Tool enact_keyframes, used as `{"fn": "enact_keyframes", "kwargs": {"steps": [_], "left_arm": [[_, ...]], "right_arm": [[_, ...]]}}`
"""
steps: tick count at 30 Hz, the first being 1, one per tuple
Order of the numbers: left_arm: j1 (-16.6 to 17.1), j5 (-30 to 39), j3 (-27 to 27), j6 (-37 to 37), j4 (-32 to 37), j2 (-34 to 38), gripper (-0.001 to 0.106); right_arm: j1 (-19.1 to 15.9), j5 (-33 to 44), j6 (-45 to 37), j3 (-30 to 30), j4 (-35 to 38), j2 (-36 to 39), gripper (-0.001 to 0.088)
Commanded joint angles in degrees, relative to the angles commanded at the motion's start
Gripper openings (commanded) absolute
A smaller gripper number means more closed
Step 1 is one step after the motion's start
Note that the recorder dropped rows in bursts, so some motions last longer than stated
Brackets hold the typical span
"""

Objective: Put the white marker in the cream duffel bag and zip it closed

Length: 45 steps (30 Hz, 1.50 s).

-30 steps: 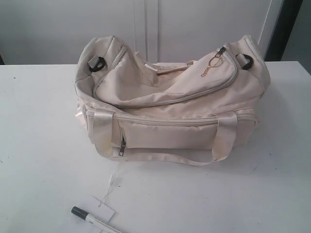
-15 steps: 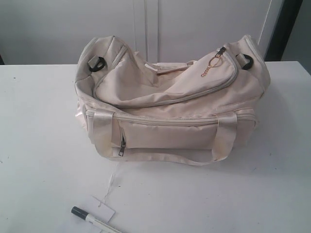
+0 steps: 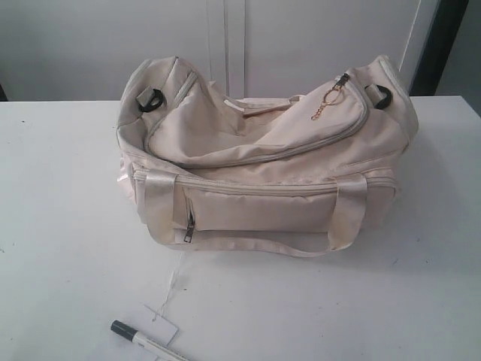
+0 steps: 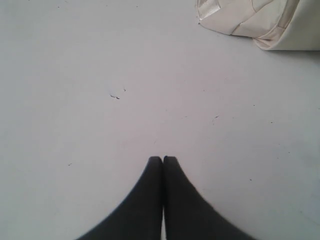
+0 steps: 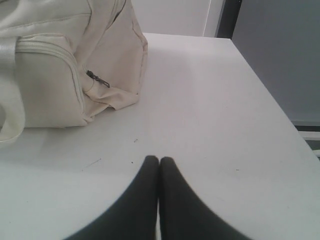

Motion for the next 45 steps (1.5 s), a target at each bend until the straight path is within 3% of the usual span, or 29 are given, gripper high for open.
{"fn": "enact_keyframes", "kwargs": {"steps": [23, 29, 34, 39, 45], "left_arm": [[0.0, 0.0, 0.0, 0.0, 0.0, 0.0, 0.0], [0.0, 0.0, 0.0, 0.0, 0.0, 0.0, 0.0], [0.0, 0.0, 0.0, 0.0, 0.0, 0.0, 0.0], [0.0, 0.0, 0.0, 0.0, 0.0, 0.0, 0.0], [0.0, 0.0, 0.0, 0.0, 0.0, 0.0, 0.0]], "right_arm": [[0.0, -2.57, 0.0, 0.0, 0.0, 0.0, 0.0], [0.0, -12.82, 0.0, 0.0, 0.23, 0.0, 0.0], [0.0, -13.38, 0.0, 0.0, 0.23, 0.0, 0.0], [0.0, -18.59, 0.0, 0.0, 0.23, 0.0, 0.0], [0.0, -34.31, 0.0, 0.0, 0.23, 0.0, 0.0]]}}
